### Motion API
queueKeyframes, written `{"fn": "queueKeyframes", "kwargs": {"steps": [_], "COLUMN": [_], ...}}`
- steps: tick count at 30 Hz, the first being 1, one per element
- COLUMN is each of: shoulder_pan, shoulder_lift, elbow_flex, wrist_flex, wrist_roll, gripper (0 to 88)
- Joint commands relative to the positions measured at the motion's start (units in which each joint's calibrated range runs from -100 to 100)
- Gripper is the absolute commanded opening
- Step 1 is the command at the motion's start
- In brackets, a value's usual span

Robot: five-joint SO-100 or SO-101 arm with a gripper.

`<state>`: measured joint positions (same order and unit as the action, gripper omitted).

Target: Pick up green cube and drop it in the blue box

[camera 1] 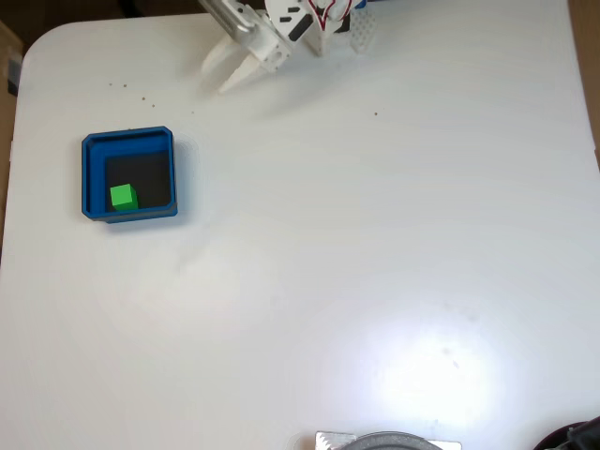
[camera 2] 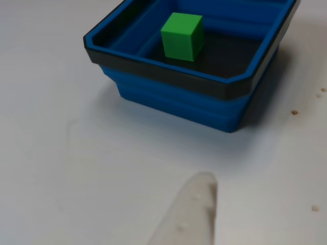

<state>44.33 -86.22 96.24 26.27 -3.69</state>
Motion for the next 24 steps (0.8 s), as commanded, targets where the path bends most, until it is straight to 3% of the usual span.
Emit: {"fn": "queueKeyframes", "kwargs": {"steps": [1, 19, 24], "shoulder_pan": [0.10, -4.94, -13.49], "shoulder_lift": [-4.75, -13.28, -13.28], "elbow_flex": [2.77, 3.40, 3.40], "wrist_flex": [-0.71, -0.71, -0.71], "wrist_roll": [0.29, -0.05, -0.05], "gripper": [24.8, 24.8, 24.8]}}
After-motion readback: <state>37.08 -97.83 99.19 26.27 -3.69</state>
